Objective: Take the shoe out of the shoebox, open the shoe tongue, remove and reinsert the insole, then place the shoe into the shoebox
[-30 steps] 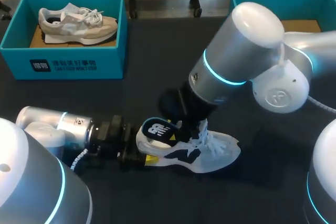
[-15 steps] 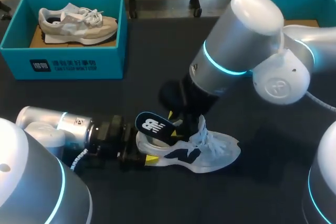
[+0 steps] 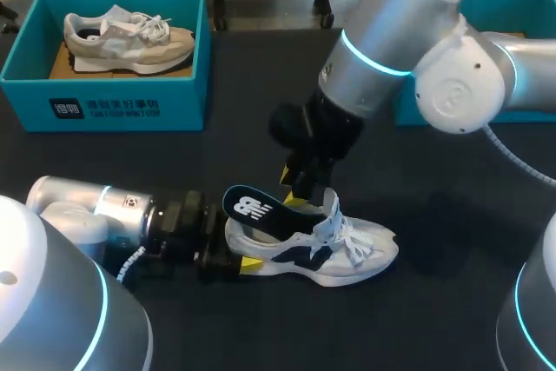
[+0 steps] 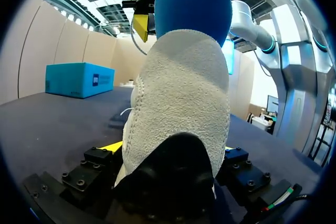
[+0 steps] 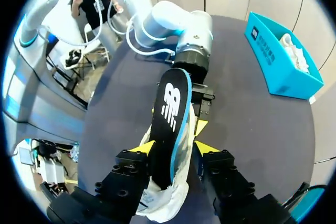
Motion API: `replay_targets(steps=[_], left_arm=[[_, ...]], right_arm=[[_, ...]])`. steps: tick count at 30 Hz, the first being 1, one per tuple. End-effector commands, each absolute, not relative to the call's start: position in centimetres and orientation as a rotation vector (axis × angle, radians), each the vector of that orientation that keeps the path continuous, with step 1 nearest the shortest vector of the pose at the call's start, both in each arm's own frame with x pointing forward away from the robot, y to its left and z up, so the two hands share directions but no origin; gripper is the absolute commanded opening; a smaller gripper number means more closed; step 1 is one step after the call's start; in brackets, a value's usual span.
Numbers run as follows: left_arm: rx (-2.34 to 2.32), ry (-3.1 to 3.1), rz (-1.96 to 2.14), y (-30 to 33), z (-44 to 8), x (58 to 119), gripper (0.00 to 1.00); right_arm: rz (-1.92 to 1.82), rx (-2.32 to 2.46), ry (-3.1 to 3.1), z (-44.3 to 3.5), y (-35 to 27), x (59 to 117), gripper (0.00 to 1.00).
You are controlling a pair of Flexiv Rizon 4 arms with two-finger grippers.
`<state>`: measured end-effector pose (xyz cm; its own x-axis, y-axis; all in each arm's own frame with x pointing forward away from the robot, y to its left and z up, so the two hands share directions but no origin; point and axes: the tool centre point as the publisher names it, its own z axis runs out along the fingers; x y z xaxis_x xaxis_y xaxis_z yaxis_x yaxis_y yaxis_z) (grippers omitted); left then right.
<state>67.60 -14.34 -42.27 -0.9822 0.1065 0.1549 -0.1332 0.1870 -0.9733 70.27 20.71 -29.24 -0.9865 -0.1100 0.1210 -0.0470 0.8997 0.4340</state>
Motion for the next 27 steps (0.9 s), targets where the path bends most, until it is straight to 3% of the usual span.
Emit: replay_targets(steps=[1, 12, 18, 27], left_arm=[[0.028, -2.271, 1.890, -14.4, -42.5, 67.7, 0.00], [0.028, -2.271, 1.890, -14.4, -42.5, 67.7, 0.00], [0.028, -2.271, 1.890, -14.4, -42.5, 67.7, 0.00], [0.028, -2.271, 1.890, -14.4, -42.5, 67.7, 0.00]], right_arm=[[-0.649, 0.121, -2.882, -30.0, 21.8, 70.6, 0.42], [-0.600, 0.093, -2.878, -30.1, 23.2, 70.0, 0.34], [-0.594, 0.088, -2.873, -30.4, 23.7, 70.1, 0.00], [-0.580, 0.057, -2.884, -29.6, 23.7, 69.7, 0.00]])
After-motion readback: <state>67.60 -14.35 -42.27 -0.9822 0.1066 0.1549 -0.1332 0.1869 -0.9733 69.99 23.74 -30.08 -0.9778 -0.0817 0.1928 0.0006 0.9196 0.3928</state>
